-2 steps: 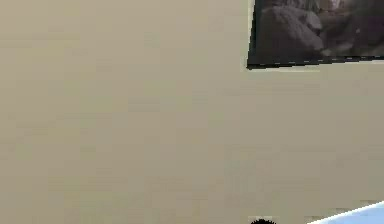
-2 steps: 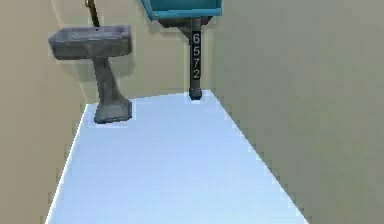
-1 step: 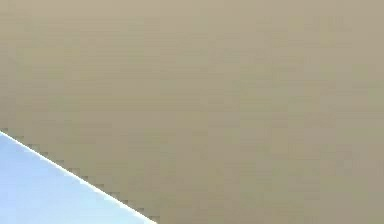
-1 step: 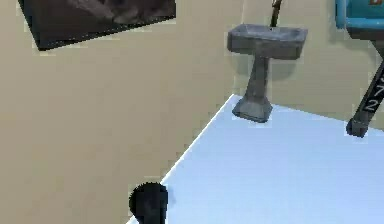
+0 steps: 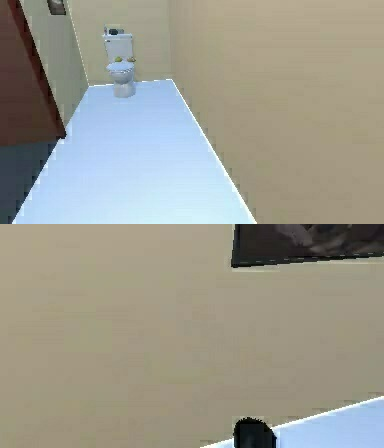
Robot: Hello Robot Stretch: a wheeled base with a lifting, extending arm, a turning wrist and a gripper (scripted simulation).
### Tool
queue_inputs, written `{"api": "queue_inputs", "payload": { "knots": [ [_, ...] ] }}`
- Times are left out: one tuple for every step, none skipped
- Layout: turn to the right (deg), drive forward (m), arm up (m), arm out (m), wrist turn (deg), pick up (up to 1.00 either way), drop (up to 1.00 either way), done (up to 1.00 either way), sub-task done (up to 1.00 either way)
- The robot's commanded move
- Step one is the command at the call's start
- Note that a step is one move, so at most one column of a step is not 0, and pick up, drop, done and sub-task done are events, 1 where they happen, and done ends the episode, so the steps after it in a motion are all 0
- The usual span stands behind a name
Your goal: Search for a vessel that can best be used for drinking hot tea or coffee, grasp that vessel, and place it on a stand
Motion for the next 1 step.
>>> {"api": "queue_inputs", "payload": {
  "knots": [
    [-36.0, 0.0, 0.0, 0.0, 0.0, 0.0, 0.0, 0.0, 0.0]
  ]
}}
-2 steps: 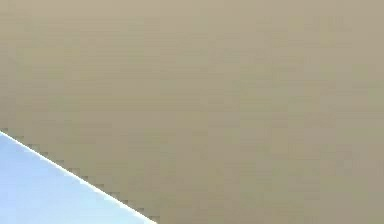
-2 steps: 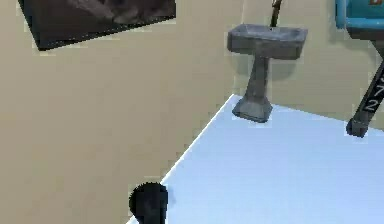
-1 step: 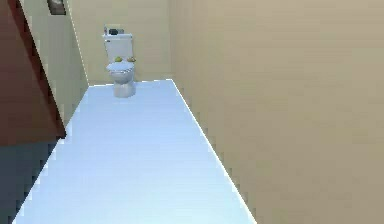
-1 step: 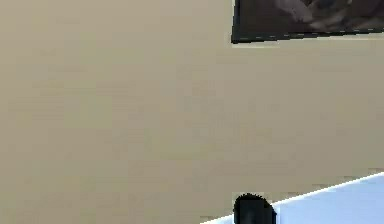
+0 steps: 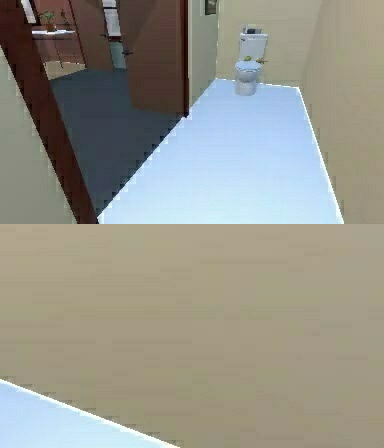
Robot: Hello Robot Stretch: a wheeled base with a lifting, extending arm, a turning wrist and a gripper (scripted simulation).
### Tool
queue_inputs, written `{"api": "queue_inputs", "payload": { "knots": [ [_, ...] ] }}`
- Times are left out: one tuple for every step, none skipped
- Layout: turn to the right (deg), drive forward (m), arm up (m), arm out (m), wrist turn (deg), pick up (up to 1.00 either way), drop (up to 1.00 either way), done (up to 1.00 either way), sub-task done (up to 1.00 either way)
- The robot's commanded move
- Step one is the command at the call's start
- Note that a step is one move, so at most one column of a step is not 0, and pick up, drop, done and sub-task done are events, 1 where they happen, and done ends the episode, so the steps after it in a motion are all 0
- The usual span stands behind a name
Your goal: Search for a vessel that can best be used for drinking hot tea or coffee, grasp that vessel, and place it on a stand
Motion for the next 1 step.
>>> {"api": "queue_inputs", "payload": {
  "knots": [
    [0.0, 1.0, 0.0, 0.0, 0.0, 0.0, 0.0, 0.0, 0.0]
  ]
}}
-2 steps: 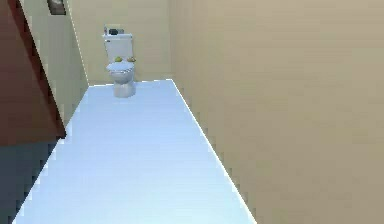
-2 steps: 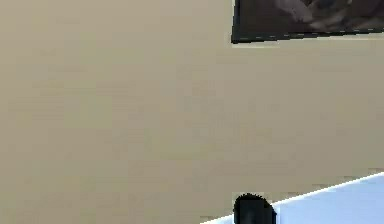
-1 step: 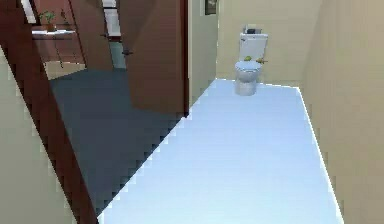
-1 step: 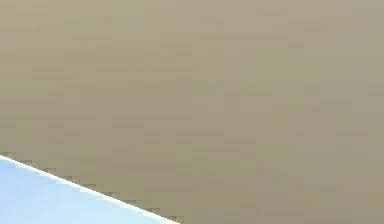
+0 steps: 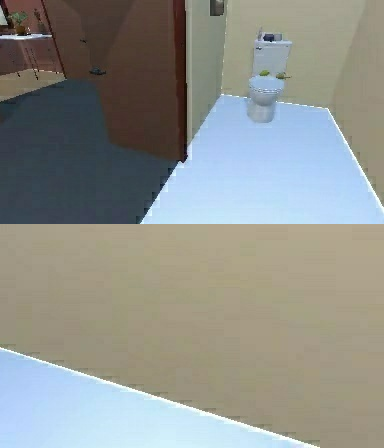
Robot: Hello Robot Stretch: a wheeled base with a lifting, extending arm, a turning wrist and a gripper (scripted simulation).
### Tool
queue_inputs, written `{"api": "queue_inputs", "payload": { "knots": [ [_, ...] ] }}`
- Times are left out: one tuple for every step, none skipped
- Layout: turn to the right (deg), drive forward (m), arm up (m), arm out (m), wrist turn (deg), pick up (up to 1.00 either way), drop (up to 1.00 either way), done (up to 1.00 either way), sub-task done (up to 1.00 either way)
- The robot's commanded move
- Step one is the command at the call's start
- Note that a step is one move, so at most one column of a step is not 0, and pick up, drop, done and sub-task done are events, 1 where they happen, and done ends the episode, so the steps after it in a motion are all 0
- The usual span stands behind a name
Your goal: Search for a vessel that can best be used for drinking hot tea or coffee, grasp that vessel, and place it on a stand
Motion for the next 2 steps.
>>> {"api": "queue_inputs", "payload": {
  "knots": [
    [-21.0, 0.0, 0.0, 0.0, 0.0, 0.0, 0.0, 0.0, 0.0],
    [0.0, 0.1, 0.0, 0.0, 0.0, 0.0, 0.0, 0.0, 0.0]
  ]
}}
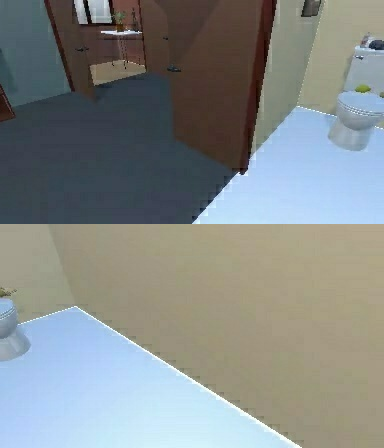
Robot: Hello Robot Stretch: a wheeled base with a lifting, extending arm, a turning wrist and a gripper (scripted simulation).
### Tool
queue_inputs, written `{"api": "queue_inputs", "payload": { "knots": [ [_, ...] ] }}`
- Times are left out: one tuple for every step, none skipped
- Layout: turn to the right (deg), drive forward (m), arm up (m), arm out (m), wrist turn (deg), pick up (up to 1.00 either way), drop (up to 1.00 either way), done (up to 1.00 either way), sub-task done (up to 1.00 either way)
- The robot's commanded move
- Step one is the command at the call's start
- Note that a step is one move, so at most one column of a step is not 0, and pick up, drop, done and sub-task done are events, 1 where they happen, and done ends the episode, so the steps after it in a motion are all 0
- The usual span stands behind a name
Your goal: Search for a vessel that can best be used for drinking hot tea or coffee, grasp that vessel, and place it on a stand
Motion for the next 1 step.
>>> {"api": "queue_inputs", "payload": {
  "knots": [
    [-3.0, 0.0, 0.0, 0.0, 0.0, 0.0, 0.0, 0.0, 0.0]
  ]
}}
